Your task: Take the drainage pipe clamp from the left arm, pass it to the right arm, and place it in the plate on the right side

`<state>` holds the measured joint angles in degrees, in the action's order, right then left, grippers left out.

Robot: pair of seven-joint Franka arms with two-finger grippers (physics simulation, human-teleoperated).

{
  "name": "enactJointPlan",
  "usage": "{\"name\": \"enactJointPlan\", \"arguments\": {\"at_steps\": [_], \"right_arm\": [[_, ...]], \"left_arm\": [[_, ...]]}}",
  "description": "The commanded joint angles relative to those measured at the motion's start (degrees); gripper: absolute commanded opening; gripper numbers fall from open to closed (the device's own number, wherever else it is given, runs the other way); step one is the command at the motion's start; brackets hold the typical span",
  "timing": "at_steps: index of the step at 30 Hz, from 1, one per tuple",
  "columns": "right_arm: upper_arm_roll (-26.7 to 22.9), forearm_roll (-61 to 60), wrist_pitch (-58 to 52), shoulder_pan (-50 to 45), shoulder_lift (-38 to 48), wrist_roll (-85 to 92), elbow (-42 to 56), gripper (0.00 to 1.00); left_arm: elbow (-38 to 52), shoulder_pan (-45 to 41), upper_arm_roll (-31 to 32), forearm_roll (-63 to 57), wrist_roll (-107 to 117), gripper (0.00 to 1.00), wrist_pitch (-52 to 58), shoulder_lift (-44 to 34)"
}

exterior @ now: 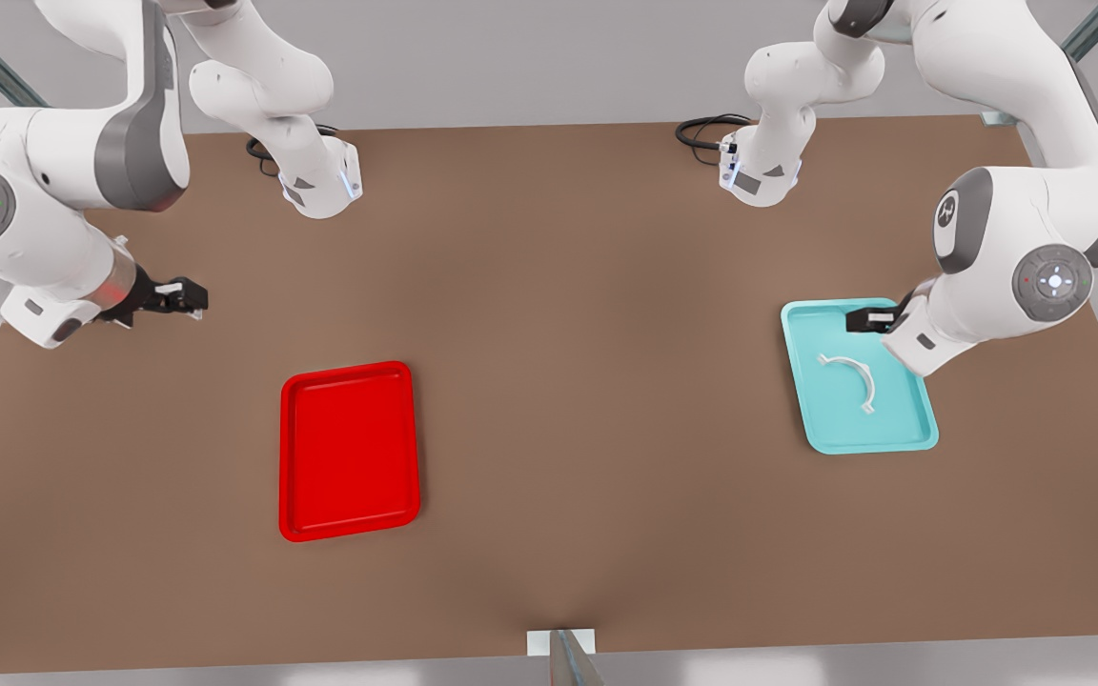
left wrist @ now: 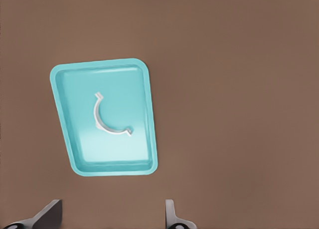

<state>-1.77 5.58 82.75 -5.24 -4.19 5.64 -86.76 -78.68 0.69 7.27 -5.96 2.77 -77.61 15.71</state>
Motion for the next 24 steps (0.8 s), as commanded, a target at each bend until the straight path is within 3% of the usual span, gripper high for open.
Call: {"name": "enactJointPlan", "arguments": {"at_steps": [1,3,6,9,14,23,24], "right_arm": [[0.01,-0.13,3.47,-2.14,-0.03,4.3,0.01,1.0],[0.1,0.22,3.47,-2.14,-0.12,4.99,0.01,1.0],[-0.51,-1.36,3.91,-2.14,-0.73,4.91,1.15,1.0],[-0.51,-1.45,3.91,-2.05,-0.91,4.91,1.06,1.0],[-0.51,-1.53,3.91,-2.05,-1.26,4.91,1.15,1.0],[-0.51,-1.53,4.0,-2.05,-1.44,4.91,1.15,1.0],[-0.51,-1.53,4.0,-2.05,-1.44,4.91,1.15,1.0]], "left_arm": [[0.02,-0.08,-0.06,-0.54,-1.81,1.0,-2.37,-0.07],[0.02,0.01,-1.28,-0.63,-1.72,1.0,-2.63,1.5],[-1.03,2.2,-8.14,3.58,-2.33,1.0,-15.36,11.96],[-13.68,2.82,-12.28,5.96,-14.37,1.0,-34.62,11.88],[-26.77,4.84,-12.37,5.87,-20.43,1.0,-51.39,12.06],[-32.15,6.78,-13.77,5.78,-24.39,1.0,-57.83,15.66],[-32.67,6.69,-13.77,5.78,-24.48,0.96,-57.74,15.75]]}}
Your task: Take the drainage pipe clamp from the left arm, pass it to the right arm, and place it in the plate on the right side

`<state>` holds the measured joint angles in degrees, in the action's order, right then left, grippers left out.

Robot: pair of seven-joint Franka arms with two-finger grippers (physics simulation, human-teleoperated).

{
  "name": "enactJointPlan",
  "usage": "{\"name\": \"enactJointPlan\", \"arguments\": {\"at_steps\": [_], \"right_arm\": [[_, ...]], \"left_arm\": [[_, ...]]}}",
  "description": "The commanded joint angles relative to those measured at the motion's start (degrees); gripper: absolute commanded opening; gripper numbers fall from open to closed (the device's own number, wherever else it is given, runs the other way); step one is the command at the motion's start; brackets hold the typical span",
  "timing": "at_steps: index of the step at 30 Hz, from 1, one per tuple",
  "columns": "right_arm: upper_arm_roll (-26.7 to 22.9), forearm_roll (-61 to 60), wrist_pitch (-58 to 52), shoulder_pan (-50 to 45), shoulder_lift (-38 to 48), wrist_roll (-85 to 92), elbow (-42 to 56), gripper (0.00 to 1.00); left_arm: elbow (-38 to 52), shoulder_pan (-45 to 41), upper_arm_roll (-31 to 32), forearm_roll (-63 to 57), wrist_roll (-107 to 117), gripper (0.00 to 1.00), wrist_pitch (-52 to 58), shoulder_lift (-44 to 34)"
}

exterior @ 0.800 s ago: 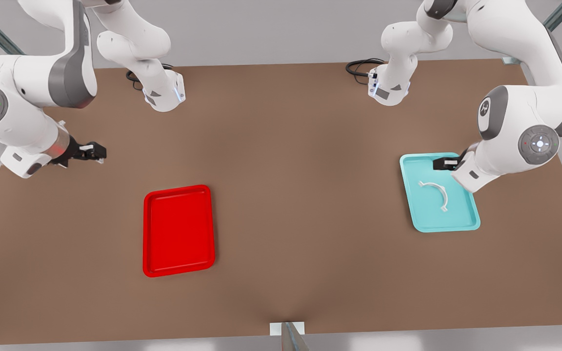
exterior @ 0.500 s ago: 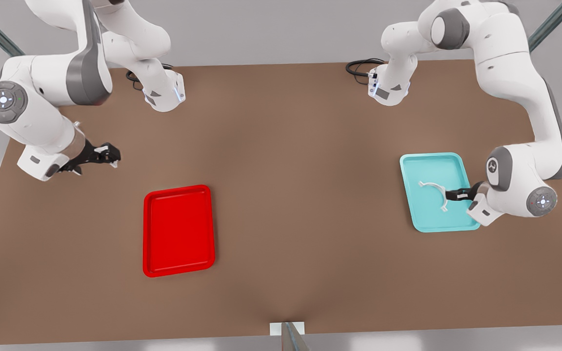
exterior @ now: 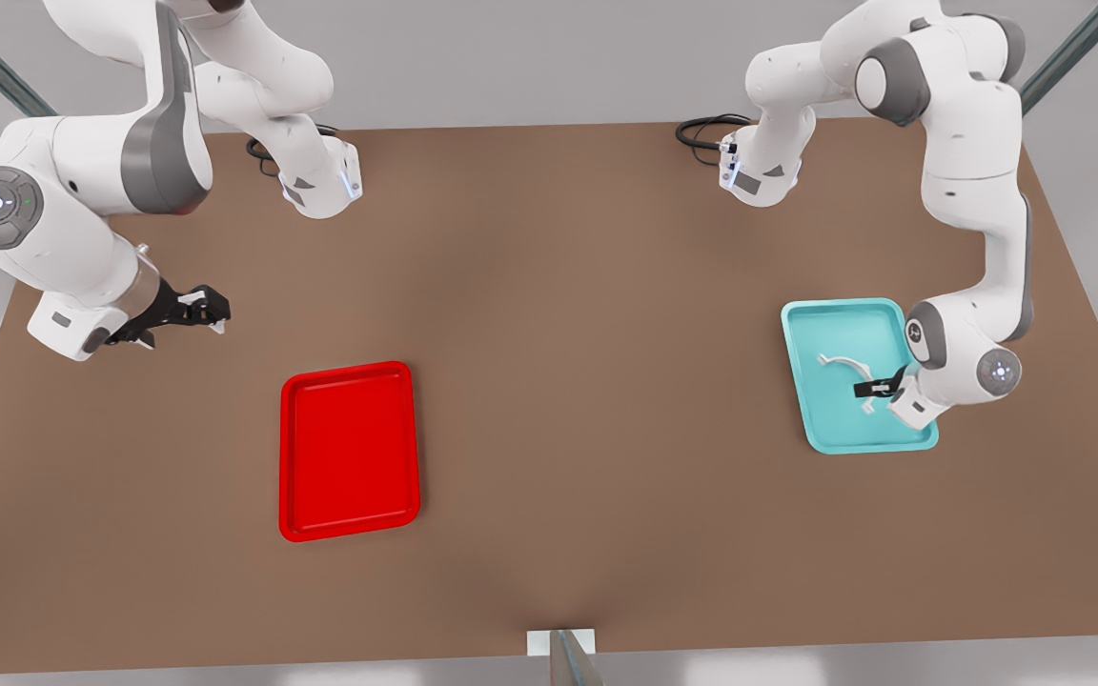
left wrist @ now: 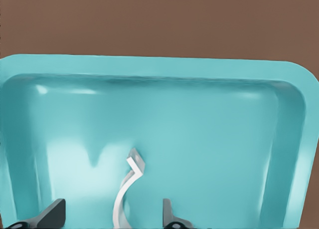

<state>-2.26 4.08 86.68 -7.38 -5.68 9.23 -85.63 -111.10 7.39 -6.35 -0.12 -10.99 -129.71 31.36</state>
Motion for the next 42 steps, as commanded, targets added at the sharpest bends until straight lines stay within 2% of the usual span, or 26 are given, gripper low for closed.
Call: {"name": "enactJointPlan", "arguments": {"at_steps": [1,4,5,6,7,10,13,18,20,26,29,33,35,36,38,39,42], "right_arm": [[-0.02,-0.04,0.07,0.09,0.06,1.32,0.03,1.0],[-0.02,-0.04,0.15,0.09,-0.12,1.32,0.03,1.0],[-0.02,-0.04,0.24,0.09,-0.12,1.32,0.03,1.0],[-0.02,-0.04,0.24,0.09,-0.12,1.32,0.03,1.0],[-0.02,-0.04,0.24,0.09,-0.12,1.32,0.03,1.0],[-0.02,-0.04,0.24,0.09,-0.12,1.32,0.03,1.0],[-0.02,-0.04,0.24,0.09,-0.12,1.32,0.12,1.0],[-0.02,-0.04,0.33,0.09,-0.21,1.32,0.12,1.0],[-0.02,-0.04,0.33,0.09,-0.21,1.32,0.12,1.0],[-0.02,-0.04,0.33,0.09,-0.21,1.32,0.11,1.0],[-0.64,-0.04,0.24,0.09,-0.12,1.4,0.12,1.0],[-0.46,0.14,-0.46,-0.09,-1.26,1.32,-0.15,1.0],[0.15,0.31,-0.46,-1.75,-1.35,1.14,0.2,1.0],[0.15,0.14,-0.46,-2.11,-1.35,1.14,0.29,1.0],[0.15,0.14,-0.29,-2.11,-1.44,1.05,0.38,1.0],[0.15,0.14,-0.29,-2.11,-1.79,1.05,0.38,1.0],[0.15,0.14,-0.29,-2.37,-1.88,1.05,0.38,1.0]], "left_arm": [[-0.61,-0.09,-0.15,-0.06,-12.02,0.88,-5.11,0.11],[-1.75,-0.18,-0.24,-0.06,-15.99,0.86,-5.29,0.11],[-1.75,-0.27,-0.24,-0.06,-16.16,0.8,-5.29,0.11],[-1.75,-0.36,-0.24,0.03,-15.99,0.6,-5.37,0.37],[-1.75,-0.44,-0.24,0.12,-15.99,0.45,-5.37,0.46],[-1.66,-0.44,-0.24,0.03,-15.99,0.44,-5.29,0.72],[-1.66,-0.44,-0.24,0.12,-15.99,0.31,-4.76,0.81],[-1.57,-0.44,-0.24,0.12,-15.81,0.29,-4.67,0.72],[-1.57,-0.44,-0.24,0.03,-15.81,0.22,-4.67,0.72],[-0.96,-0.71,-0.15,-0.58,-16.25,0.21,-4.76,0.99],[-0.08,-1.41,-0.24,-0.15,-15.46,0.21,-0.46,-1.83],[0.36,-9.32,-0.15,-0.06,10.11,0.21,7.19,-10.17],[0.36,-13.97,1.16,2.49,20.9,0.21,7.28,-12.02],[0.97,-17.84,2.22,3.46,29.25,0.21,7.28,-11.85],[13.08,-18.9,10.47,3.55,47.27,0.21,18.16,-6.67],[16.88,-19.6,13.64,3.37,55.72,0.21,20.03,-4.73],[24.0,-25.22,15.23,3.28,70.39,0.21,20.29,0.37]]}}
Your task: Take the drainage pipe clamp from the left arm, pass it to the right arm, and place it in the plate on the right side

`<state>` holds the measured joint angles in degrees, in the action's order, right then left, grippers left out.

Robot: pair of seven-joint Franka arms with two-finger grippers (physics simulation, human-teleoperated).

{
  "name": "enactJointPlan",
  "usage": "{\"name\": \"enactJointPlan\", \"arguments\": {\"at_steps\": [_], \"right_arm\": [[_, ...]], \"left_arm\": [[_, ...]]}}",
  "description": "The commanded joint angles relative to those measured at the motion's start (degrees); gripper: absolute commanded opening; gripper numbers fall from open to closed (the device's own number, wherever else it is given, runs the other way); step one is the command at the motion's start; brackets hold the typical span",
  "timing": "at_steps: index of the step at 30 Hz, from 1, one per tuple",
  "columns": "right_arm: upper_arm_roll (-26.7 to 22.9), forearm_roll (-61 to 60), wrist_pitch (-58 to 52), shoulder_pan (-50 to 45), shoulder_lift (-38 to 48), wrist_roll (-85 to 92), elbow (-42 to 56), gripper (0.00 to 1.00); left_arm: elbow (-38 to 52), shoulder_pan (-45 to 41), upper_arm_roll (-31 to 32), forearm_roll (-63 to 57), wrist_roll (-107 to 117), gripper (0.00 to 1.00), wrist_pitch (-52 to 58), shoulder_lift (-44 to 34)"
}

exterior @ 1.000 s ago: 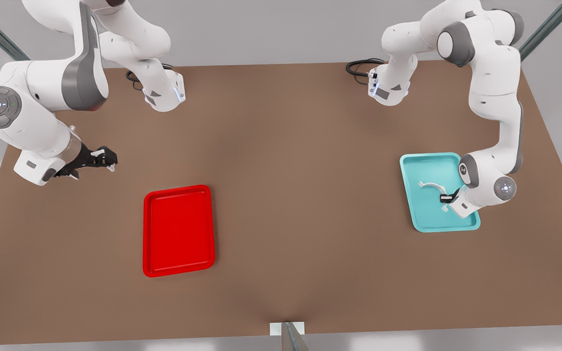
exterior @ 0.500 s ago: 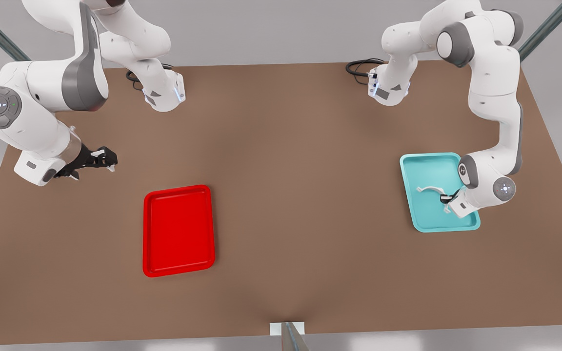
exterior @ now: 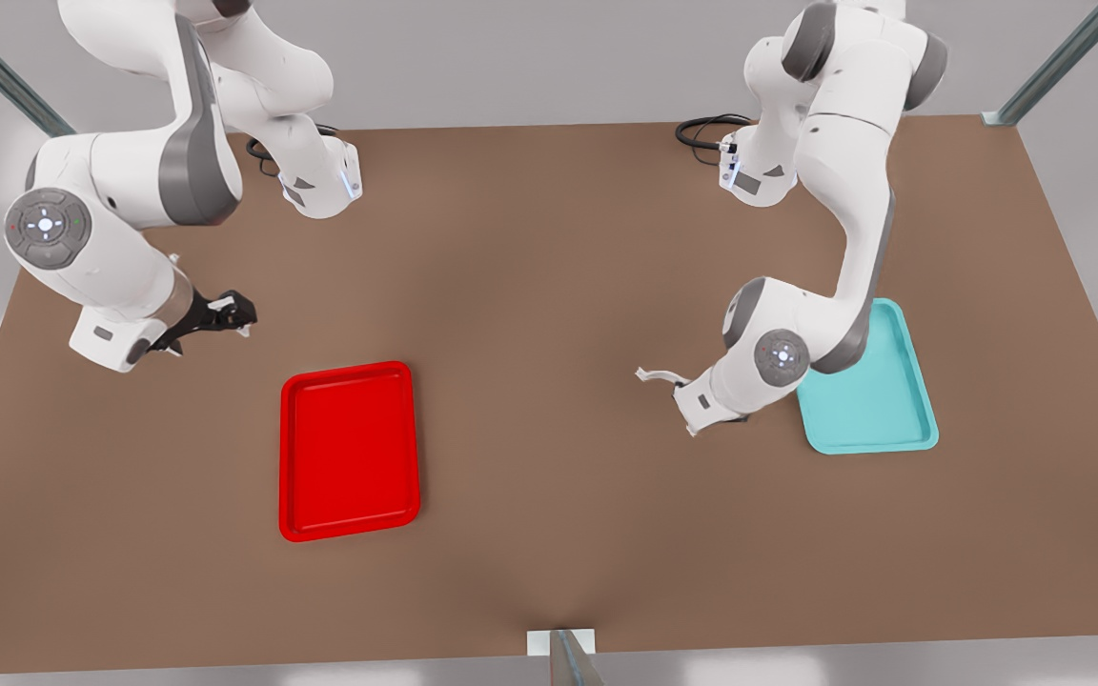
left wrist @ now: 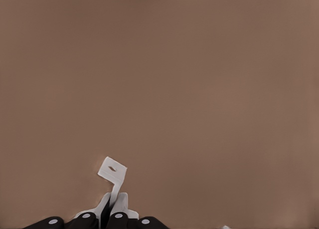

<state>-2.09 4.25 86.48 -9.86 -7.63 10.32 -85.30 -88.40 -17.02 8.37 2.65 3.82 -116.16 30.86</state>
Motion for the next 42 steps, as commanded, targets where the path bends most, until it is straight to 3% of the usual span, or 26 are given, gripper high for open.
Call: {"name": "enactJointPlan", "arguments": {"at_steps": [1,3,6,11,16,20,25,29,33,42], "right_arm": [[-0.02,-0.12,0.01,-0.07,-0.02,-0.13,0.05,1.0],[0.07,-9.25,0.54,-1.03,-4.92,0.31,1.71,1.0],[0.6,-11.46,1.67,-7.53,-10.12,0.14,5.59,1.0],[2.18,-14.62,13.97,-18.43,-14.16,0.83,4.71,1.0],[2.62,-18.22,28.3,-20.72,-17.68,41.61,1.73,1.0],[2.62,-23.24,36.92,-20.11,-19.88,61.74,-1.09,1.0],[3.06,-23.33,43.15,-21.42,-21.46,76.5,-2.4,1.0],[3.41,-20.25,54.93,-21.34,-21.11,87.31,-3.82,1.0],[4.29,-20.34,56.08,-21.34,-22.16,101.03,-3.82,1.0],[10.18,-20.78,54.24,-17.56,-22.08,109.03,-7.16,1.0]], "left_arm": [[3.14,-2.57,0.51,0.61,59.97,0.21,6.73,1.66],[7.98,-5.83,0.51,0.17,68.06,0.21,7.7,4.56],[14.57,-9.25,0.6,0.61,84.33,0.21,7.96,8.16],[21.07,-12.95,0.86,0.69,98.57,0.21,7.88,12.21],[23.98,-13.3,1.39,1.57,97.09,0.21,7.88,13.96],[23.89,-13.21,1.65,1.75,91.63,0.21,7.96,13.88],[23.89,-13.21,1.74,1.66,91.02,0.21,8.05,13.96],[23.8,-13.21,1.83,1.75,89.52,0.21,8.05,13.96],[23.89,-13.3,2.18,1.66,88.03,0.21,7.96,14.32],[23.89,-13.3,2.18,1.66,86.27,0.21,7.88,14.67]]}}
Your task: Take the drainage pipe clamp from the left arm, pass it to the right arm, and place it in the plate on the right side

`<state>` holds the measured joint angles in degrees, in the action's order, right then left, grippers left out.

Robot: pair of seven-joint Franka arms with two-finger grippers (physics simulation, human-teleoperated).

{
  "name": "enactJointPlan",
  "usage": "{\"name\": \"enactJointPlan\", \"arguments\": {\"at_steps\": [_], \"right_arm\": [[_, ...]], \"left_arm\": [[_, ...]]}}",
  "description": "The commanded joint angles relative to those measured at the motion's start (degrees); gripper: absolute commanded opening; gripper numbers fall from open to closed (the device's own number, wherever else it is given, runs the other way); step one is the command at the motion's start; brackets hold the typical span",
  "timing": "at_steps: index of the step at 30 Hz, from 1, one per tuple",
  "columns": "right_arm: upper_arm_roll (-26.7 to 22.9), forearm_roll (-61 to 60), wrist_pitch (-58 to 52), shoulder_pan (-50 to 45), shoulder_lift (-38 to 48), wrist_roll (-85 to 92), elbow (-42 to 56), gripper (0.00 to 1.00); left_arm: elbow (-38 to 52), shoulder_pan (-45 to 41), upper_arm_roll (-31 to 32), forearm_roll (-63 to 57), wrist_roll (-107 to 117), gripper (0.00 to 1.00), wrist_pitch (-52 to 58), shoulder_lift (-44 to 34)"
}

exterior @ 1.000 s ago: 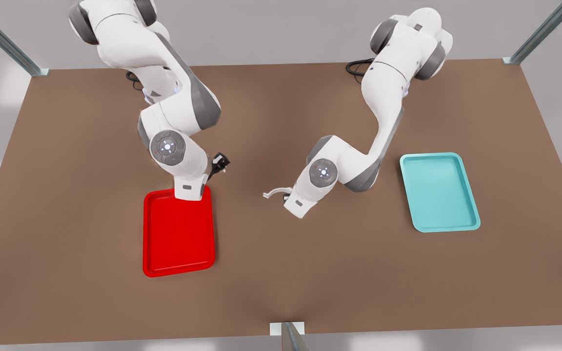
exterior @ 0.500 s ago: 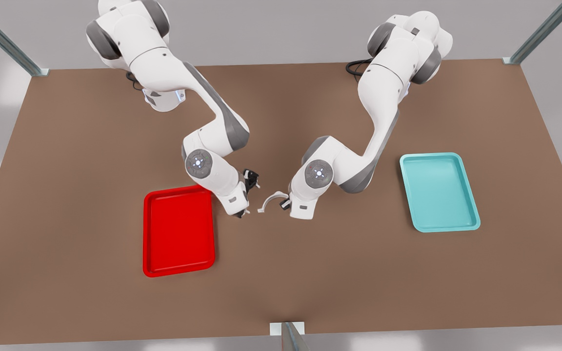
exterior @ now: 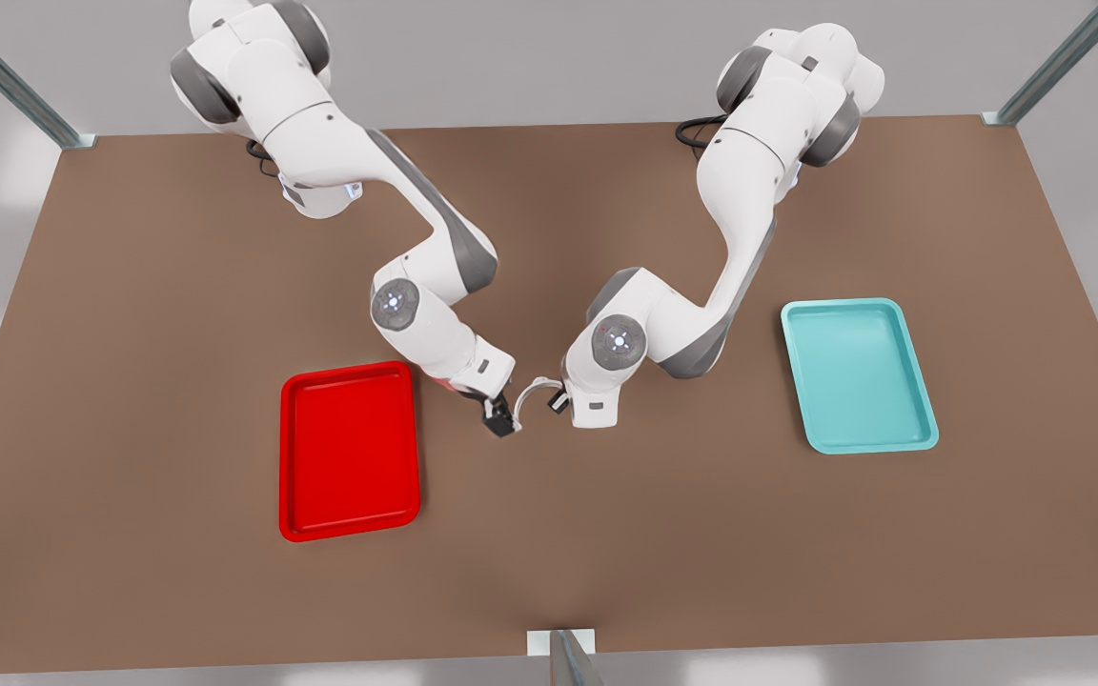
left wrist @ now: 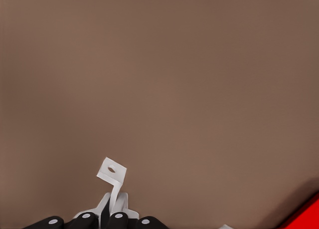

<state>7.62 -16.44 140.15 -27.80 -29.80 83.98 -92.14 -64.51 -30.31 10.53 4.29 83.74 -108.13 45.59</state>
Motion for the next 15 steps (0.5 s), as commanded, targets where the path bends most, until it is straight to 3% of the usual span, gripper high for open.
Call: {"name": "enactJointPlan", "arguments": {"at_steps": [1,15], "right_arm": [[0.73,-0.08,0.57,0.38,0.01,35.99,-0.67,1.0],[0.73,-0.17,3.91,-1.02,-6.59,35.11,1.7,1.0]], "left_arm": [[0.08,-0.01,0.01,0.02,6.35,0.21,-0.15,-0.07],[0.52,-0.01,0.81,0.81,6.96,0.21,-0.59,0.02]]}}
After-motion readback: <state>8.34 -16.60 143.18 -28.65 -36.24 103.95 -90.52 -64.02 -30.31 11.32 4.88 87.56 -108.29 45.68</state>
